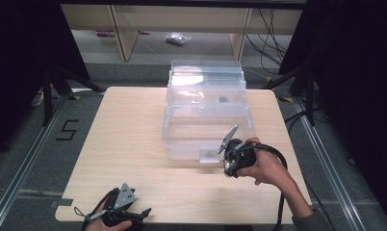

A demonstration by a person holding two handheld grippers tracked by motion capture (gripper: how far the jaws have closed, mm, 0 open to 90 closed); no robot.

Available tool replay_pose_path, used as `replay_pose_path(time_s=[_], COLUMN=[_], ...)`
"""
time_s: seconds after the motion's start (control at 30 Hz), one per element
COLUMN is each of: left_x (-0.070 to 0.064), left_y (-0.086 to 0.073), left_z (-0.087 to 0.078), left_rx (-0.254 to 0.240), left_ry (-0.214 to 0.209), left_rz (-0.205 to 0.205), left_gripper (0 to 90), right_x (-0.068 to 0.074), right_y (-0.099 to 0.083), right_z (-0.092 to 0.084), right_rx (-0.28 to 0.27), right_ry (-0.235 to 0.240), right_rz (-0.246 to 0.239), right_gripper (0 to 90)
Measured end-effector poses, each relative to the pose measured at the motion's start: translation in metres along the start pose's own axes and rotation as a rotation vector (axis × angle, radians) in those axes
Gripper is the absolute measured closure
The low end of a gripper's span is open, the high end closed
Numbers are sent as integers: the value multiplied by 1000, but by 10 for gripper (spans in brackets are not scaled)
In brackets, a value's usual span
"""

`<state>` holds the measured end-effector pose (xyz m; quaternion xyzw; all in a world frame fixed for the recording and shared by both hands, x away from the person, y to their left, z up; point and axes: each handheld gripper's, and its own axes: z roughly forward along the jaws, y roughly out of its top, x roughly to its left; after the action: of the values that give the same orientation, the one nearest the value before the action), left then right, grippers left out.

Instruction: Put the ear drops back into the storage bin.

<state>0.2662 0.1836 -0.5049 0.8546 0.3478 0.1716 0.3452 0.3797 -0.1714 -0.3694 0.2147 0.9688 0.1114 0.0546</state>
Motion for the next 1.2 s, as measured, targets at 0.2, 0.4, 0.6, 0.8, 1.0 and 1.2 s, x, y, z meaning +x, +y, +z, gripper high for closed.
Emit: replay_pose_path(time_s=[0.2,0.4,0.6,0.8,1.0,1.2], left_x=[0,0,-1,0,-1,0], left_y=[0,0,0,0,-1,0], left_z=[0,0,1,0,1,0], left_rx=[0,0,-3,-6,-2,-5], left_ry=[-1,-2,-4,-4,-2,-3], left_rz=[-1,2,-19,-13,-17,-4], left_gripper=[149,149,149,149,149,149], right_x=[-7,-13,-24,-36,-47,-64], right_y=[0,0,1,5,9,12], right_z=[-13,-20,-29,-41,-44,-43], right_rx=[-2,5,-34,-36,-31,-17], right_ry=[10,6,-9,-30,-33,-36], right_rz=[9,40,41,58,79,116], right_gripper=[601,601,601,601,601,601])
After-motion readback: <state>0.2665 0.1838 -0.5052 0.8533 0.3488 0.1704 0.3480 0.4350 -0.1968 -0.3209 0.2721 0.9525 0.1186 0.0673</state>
